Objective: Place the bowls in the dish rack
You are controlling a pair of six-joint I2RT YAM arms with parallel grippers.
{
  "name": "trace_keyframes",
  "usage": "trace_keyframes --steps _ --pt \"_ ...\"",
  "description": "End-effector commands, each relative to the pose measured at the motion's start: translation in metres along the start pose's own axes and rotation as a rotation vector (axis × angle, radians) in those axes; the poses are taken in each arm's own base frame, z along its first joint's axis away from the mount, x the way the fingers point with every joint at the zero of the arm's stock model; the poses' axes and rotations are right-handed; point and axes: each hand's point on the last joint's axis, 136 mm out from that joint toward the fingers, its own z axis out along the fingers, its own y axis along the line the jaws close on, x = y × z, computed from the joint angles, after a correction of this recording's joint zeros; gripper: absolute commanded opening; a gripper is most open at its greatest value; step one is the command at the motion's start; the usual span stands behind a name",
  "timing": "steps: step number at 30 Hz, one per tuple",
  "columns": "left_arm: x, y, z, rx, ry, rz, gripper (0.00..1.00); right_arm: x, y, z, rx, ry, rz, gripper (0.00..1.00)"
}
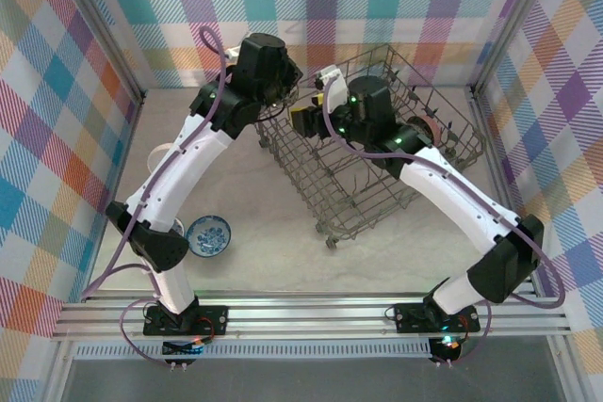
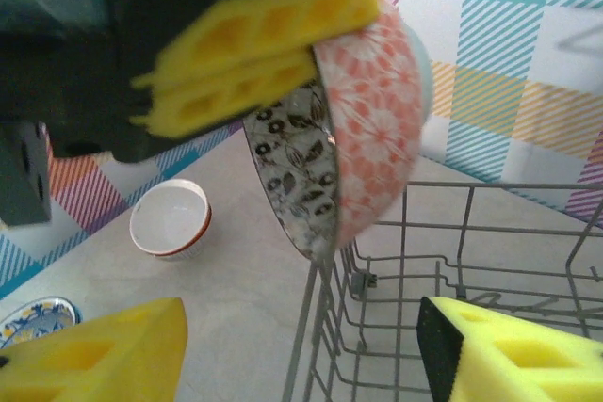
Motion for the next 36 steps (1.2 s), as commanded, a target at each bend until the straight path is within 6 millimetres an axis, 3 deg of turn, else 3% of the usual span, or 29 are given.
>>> trace_keyframes --steps 1,6,13,20,34,36 --pt "-0.008 -0.025 -0.007 0.078 -0.026 -0.063 0.0 -0.021 -0.006 0.008 0.062 -0.133 0.037 0.62" --pt "-0.008 -0.028 -0.003 0.077 -0.02 -0.076 0.0 -0.019 -0.037 0.017 0.243 -0.188 0.094 0.55" --pt "-0.01 -0.031 -0.002 0.073 -0.026 -0.081 0.0 -0.01 -0.059 0.028 0.356 -0.214 0.145 0.49" --pt "-0.006 -0.034 0.005 0.07 -0.012 -0.089 0.0 -0.014 -0.064 0.033 0.374 -0.257 0.187 0.39" --pt "0.005 -0.034 0.018 0.058 0.034 -0.094 0.0 -0.019 -0.075 0.03 0.448 -0.31 0.188 0.1" --pt "0.006 -0.034 0.018 0.059 0.038 -0.089 0.05 -0.02 -0.076 0.027 0.456 -0.308 0.187 0.06"
